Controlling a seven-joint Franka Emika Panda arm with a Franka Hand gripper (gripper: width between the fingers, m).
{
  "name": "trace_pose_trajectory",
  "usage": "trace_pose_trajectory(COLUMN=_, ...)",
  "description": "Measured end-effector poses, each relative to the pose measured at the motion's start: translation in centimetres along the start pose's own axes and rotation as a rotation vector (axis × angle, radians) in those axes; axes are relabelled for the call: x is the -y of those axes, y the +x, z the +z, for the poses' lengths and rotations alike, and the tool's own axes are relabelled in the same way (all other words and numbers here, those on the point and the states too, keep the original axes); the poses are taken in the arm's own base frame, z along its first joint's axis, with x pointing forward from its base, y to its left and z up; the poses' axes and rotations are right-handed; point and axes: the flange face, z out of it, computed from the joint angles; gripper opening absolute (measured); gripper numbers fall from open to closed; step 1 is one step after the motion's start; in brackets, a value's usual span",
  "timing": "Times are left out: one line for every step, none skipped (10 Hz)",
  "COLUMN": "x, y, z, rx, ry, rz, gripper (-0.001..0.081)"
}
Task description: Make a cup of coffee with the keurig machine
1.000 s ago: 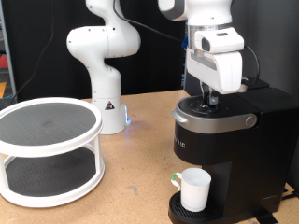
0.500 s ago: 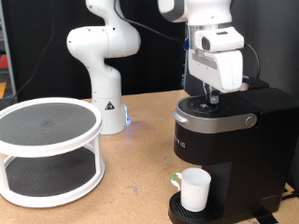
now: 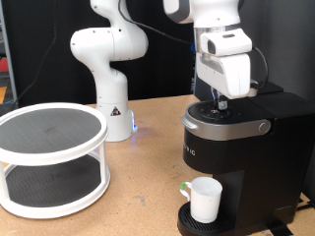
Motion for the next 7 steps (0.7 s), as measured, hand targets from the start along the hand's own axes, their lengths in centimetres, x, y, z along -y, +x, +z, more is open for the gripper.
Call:
trace_pose_trajectory(x=-0.23, y=-0.17, z=-0.06, rx=-0.001, ry=0.0, rz=0.004, gripper=0.0005)
trace_pose_trajectory(x=-0.47, y=-0.33, z=-0.1, rx=-0.002, ry=0.0, rz=0.009, gripper=0.0005)
trace_pose_trajectory(x=-0.66, y=-0.43, z=-0.11, rx=-0.002, ry=0.0, rz=0.013, gripper=0.0005)
trace_pose_trajectory(x=-0.8, y=-0.51, z=-0.12, rx=-0.001, ry=0.0, rz=0.016, gripper=0.0005)
trace_pose_trajectory(x=-0.88, y=-0.58, z=-0.1, rx=0.003, ry=0.002, rz=0.018, gripper=0.0005)
trace_pose_trajectory(x=-0.89, y=-0.64, z=-0.11, rx=0.01, ry=0.004, rz=0.018, gripper=0.0005)
trace_pose_trajectory(x=-0.87, y=-0.7, z=-0.13, rx=0.023, ry=0.01, rz=0.019, gripper=0.0005)
